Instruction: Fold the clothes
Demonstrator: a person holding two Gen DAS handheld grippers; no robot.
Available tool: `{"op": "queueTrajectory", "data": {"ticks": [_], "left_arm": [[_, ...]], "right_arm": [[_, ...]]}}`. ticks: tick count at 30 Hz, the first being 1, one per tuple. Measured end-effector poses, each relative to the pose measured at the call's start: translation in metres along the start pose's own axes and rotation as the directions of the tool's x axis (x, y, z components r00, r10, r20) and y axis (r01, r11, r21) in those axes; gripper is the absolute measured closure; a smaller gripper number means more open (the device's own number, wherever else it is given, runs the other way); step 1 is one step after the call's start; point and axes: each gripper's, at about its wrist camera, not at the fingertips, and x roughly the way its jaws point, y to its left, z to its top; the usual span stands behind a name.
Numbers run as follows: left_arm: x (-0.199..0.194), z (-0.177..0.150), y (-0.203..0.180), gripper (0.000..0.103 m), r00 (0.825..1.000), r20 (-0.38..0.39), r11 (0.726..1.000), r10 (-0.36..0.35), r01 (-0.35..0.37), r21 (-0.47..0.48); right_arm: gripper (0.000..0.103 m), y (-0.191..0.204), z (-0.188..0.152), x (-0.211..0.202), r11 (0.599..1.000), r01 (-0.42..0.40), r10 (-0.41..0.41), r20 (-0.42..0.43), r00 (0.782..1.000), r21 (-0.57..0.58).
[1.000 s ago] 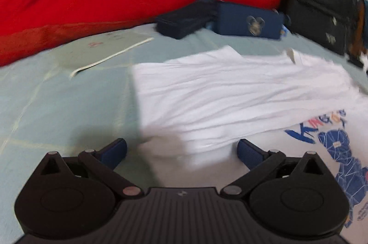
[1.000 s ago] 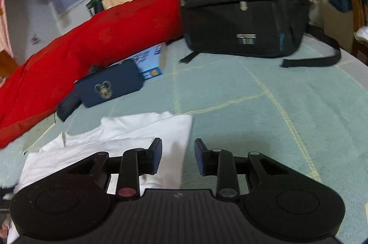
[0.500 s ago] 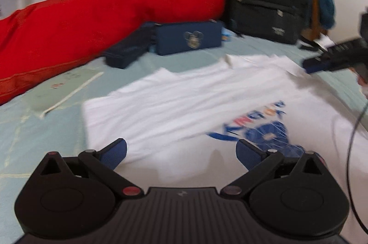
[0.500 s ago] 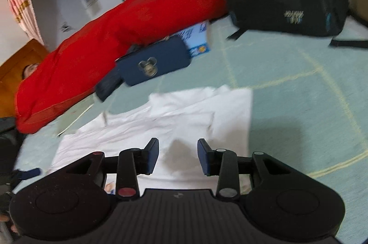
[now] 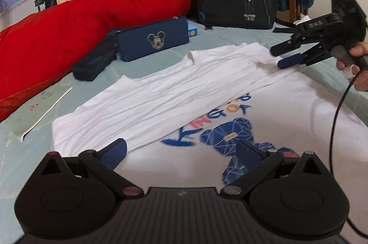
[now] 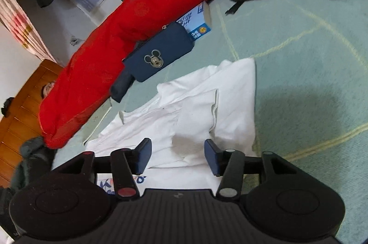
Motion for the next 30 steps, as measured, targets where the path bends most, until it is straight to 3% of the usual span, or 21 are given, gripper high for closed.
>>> {"op": "queueTrajectory", "data": {"ticks": [7,12,16,19,24,27,30], "left_arm": [[0.010,0.019,-0.023,0.003,1.000,0.017,0.999,-0.020,0.019,0.045],[0.027,0.034,-0.039,0.004,1.000,0.021,0.998,-0.006,0.004,0.065],[0.046,0.046,-0.055,0.007,1.000,0.016,0.995,0.009,-0.011,0.100],[0.060,0.056,-0.074,0.007,0.999,0.015,0.985,0.036,-0.038,0.166],[0.083,0.070,-0.118,0.007,0.990,0.073,0.912,0.118,-0.137,0.386],[0.099,0.073,-0.140,0.008,0.983,0.102,0.855,0.152,-0.183,0.486],[0.111,0.071,-0.155,0.009,0.979,0.117,0.801,0.167,-0.204,0.563]], "right_arm": [[0.040,-0.006,0.002,0.009,1.000,-0.013,0.014,-0.016,1.000,0.016],[0.022,-0.008,0.020,-0.002,0.999,-0.021,0.023,0.032,0.999,-0.049],[0.017,-0.019,0.033,0.000,0.995,-0.030,0.035,0.053,0.998,-0.095],[0.014,-0.035,0.032,0.006,0.993,-0.096,0.101,0.063,0.993,-0.072],[0.012,-0.057,0.028,0.001,0.983,-0.185,0.185,0.059,0.981,-0.004],[0.005,-0.059,0.028,-0.011,0.981,-0.195,0.194,0.090,0.977,0.009],[0.004,-0.063,0.028,-0.016,0.982,-0.188,0.184,0.094,0.978,0.033]]}}
